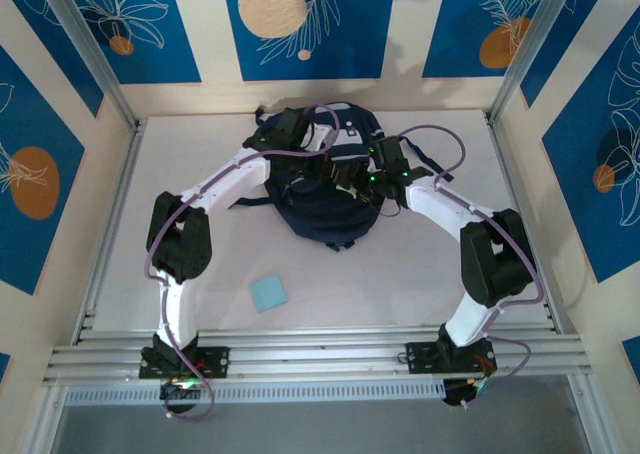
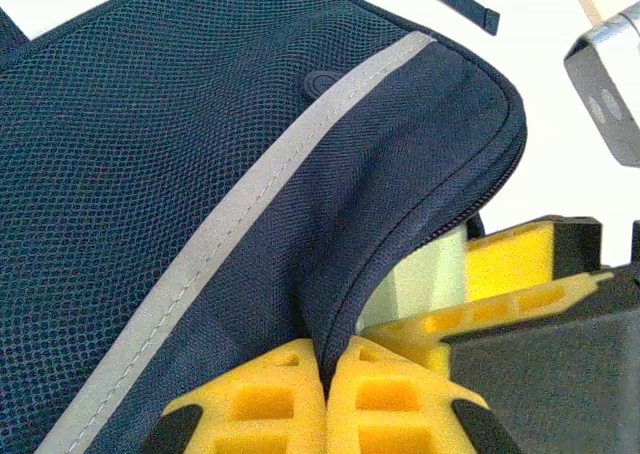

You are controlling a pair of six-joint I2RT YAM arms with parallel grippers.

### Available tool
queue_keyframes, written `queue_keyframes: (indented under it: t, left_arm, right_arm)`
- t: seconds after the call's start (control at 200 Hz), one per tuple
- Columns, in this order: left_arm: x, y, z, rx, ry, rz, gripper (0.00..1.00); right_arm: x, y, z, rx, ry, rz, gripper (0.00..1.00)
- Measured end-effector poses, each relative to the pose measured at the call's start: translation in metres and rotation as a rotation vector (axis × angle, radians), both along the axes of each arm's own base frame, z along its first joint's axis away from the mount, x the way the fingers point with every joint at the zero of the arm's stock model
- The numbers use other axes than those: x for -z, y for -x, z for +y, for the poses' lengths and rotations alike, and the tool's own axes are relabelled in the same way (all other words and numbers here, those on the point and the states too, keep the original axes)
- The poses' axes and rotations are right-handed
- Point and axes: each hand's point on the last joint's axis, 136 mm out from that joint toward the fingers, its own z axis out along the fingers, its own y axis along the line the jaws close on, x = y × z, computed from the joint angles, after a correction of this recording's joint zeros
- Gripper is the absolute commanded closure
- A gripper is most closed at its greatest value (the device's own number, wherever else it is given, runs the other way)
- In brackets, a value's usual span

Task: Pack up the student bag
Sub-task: Place the notebook in the student bag.

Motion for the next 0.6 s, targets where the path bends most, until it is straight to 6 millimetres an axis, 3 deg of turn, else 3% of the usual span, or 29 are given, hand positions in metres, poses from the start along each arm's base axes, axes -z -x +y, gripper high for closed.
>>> queue_keyframes:
  t: [0.325, 0.47, 0.6]
  left_arm:
    - [-0.001, 0.000, 0.000, -0.008, 0.010, 0.001, 1.00]
    - [-0.002, 0.000, 0.001, -0.008, 0.011, -0.001, 1.00]
    - [-0.002, 0.000, 0.001, -0.008, 0.011, -0.001, 1.00]
  right_arm:
    - [-0.001, 0.004, -0.006, -0.008, 0.011, -0.012, 0.09]
    - [-0.005, 0.017, -0.012, -0.021, 0.021, -0.032, 0.12]
    - [-0.008, 0.022, -0.014, -0.034, 0.031, -0.051, 0.08]
